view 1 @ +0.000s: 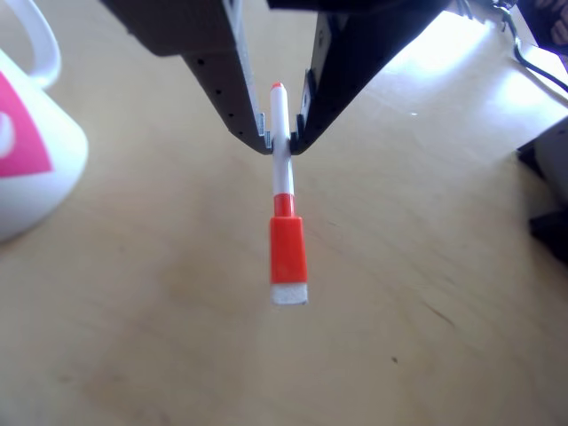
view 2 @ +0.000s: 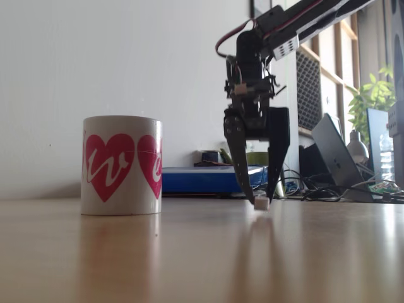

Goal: Grab the pen and place it in the cup.

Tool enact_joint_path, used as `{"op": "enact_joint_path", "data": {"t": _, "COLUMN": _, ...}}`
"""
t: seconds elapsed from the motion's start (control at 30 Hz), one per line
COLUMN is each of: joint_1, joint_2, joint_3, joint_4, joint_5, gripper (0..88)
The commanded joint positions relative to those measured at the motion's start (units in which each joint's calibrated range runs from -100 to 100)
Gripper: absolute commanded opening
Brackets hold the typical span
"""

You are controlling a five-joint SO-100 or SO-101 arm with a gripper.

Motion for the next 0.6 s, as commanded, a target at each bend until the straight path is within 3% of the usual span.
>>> {"op": "enact_joint_path", "data": {"t": 0.0, "joint_1": 0.64, "joint_2": -5.85, "joint_3": -1.11, "joint_4": 2.63, "joint_5": -0.34, "gripper": 1.4}}
{"op": "enact_joint_path", "data": {"t": 0.3, "joint_1": 0.64, "joint_2": -24.69, "joint_3": -1.75, "joint_4": 5.82, "joint_5": -2.13, "gripper": 1.4}}
{"op": "enact_joint_path", "data": {"t": 0.57, "joint_1": 1.48, "joint_2": -34.48, "joint_3": -5.46, "joint_4": 4.7, "joint_5": -8.91, "gripper": 1.4}}
